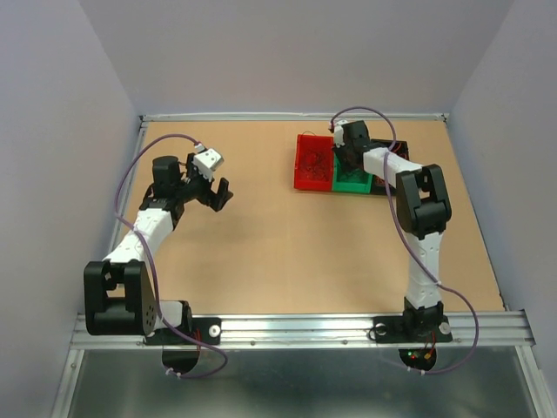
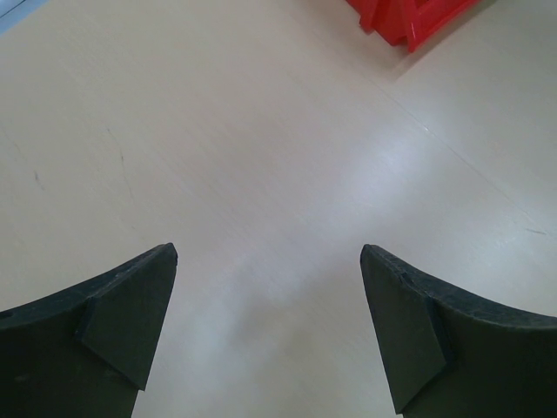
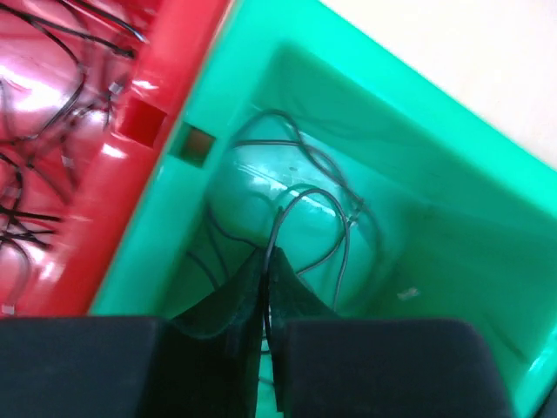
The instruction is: Untangle the cables
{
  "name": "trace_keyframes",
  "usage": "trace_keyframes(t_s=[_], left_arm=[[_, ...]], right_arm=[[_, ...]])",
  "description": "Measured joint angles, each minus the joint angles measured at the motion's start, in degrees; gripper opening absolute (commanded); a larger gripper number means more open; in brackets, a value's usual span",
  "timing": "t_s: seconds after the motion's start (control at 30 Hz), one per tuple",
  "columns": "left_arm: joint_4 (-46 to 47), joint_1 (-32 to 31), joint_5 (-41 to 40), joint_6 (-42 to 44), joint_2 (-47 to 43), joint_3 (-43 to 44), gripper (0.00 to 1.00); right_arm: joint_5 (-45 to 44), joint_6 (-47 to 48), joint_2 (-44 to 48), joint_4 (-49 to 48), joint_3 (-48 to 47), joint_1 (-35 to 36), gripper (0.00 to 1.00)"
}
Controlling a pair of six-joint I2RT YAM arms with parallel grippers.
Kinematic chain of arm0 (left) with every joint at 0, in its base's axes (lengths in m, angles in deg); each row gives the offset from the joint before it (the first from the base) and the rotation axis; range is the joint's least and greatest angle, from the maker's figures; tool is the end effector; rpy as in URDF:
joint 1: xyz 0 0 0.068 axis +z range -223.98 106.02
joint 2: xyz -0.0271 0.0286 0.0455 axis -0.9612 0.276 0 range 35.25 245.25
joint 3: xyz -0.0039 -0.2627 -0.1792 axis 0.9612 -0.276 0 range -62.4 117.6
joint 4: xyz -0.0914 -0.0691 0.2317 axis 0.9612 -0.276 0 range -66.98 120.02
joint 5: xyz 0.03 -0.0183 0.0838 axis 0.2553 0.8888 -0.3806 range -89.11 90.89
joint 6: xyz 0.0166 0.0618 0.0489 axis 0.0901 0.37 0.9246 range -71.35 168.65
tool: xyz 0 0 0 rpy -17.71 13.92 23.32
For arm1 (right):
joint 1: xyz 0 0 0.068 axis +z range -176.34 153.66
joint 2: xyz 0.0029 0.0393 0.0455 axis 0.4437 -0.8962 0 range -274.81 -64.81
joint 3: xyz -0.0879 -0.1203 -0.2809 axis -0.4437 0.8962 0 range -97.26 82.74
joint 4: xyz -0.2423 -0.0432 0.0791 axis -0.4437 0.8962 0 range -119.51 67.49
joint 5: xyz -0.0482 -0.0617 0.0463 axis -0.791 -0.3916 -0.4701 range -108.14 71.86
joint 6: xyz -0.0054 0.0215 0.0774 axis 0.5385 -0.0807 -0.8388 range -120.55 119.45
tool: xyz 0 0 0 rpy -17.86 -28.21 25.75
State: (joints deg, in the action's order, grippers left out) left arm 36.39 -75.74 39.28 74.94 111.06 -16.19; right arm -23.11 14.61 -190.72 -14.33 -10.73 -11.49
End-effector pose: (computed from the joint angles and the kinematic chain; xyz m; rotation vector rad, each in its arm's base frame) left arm 0.3004 -0.0524 0.2965 0.8618 1.6955 -0.3712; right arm 0.5187 0.1313 0.1800 -0.5823 2.3288 -0.1067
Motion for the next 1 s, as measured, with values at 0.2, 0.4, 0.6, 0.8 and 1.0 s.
trace_keyframes(t_s=[0.2,0.4,0.6,0.8,1.0], left_arm=[[1.2,0.0,-0.6,-0.3,-3.3,-2.7,0.98],[4.3,0.0,-2.4,-1.5,-6.7,-4.5,0.99],[7.2,0.2,-6.3,-3.4,-13.2,-8.0,0.99],[12.1,0.8,-12.1,-6.9,-23.8,-11.7,0.99],[11.6,0.9,-17.8,-9.4,-33.6,-14.6,0.99]], right_arm=[[1.4,-1.1,1.1,2.5,-0.1,-0.4,0.45],[3.1,-1.7,8.6,6.5,-0.1,-0.6,1.0],[6.7,-0.8,27.4,5.6,4.4,-0.6,1.0],[7.6,-0.1,44.1,3.2,12.2,-0.7,1.0],[7.5,1.2,62.6,0.5,32.9,-1.4,1.0]])
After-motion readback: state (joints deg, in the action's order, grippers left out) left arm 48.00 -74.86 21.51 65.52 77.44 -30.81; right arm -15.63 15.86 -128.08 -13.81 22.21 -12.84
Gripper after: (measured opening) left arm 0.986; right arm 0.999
